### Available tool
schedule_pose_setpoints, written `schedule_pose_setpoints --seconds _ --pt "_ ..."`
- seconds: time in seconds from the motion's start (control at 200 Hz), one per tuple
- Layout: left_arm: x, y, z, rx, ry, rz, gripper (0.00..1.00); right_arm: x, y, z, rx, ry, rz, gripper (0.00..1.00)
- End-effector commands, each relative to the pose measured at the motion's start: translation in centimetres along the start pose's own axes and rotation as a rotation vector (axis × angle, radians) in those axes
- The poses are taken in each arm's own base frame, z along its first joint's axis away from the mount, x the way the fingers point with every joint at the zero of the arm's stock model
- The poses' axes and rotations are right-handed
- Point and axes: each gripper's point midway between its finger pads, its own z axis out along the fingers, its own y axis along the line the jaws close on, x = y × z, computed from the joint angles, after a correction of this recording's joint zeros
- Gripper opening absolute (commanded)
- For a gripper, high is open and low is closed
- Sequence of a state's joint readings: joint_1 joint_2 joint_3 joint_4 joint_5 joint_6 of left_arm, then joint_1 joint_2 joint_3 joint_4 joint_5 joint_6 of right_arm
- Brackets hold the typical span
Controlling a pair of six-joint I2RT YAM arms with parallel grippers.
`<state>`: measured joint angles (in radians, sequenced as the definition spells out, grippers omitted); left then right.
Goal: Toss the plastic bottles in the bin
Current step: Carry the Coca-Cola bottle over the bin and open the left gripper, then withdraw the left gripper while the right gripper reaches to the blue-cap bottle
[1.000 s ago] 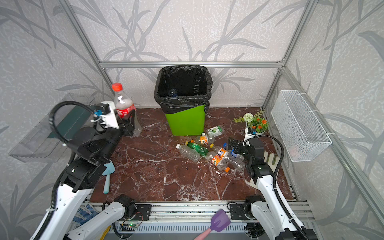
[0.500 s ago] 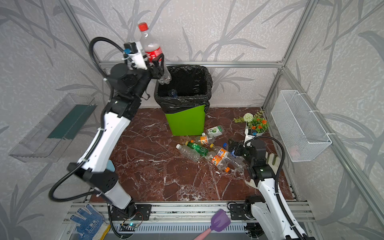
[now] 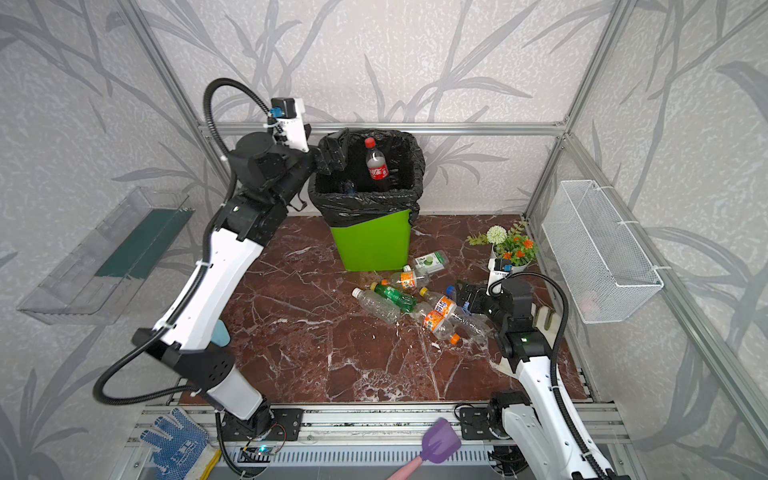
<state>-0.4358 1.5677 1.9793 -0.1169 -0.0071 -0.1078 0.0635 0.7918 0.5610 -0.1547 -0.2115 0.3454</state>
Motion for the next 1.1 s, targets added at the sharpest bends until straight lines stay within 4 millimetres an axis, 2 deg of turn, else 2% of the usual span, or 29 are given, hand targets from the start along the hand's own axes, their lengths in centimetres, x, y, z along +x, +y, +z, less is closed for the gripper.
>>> schedule_pose_setpoints --seconds 0.0,0.14,0.275,0.57,0.885,1.095 --pt "0.6 1.0 -1.1 -0.033 -0.039 0.024 0.99 0.4 -0.7 0.1 0.041 0.044 -0.014 1.00" --pt "4.9 2.3 -3.0 -0.083 0.052 0.031 0.99 1.0 -0.8 0.5 0.048 0.098 -0.027 0.99" --pt "9.5 3.8 -5.3 -0.143 0.150 0.034 0.99 1.7 0.0 0.8 0.003 0.154 -0.050 0.95" --pt "17.9 8.3 -11.2 -0.334 0.285 -0.053 0.99 3.8 1.4 1.8 0.023 0.290 -0.229 0.93" --pt "27.0 12.1 -18.2 -0.501 0.444 -0.128 0.99 3.2 -0.3 3.5 0.124 0.337 -0.342 0.95" --pt "30.5 13.1 -20.8 -0.547 0.495 -0.185 0.99 3.7 -2.2 4.8 0.207 0.422 -0.438 0.95"
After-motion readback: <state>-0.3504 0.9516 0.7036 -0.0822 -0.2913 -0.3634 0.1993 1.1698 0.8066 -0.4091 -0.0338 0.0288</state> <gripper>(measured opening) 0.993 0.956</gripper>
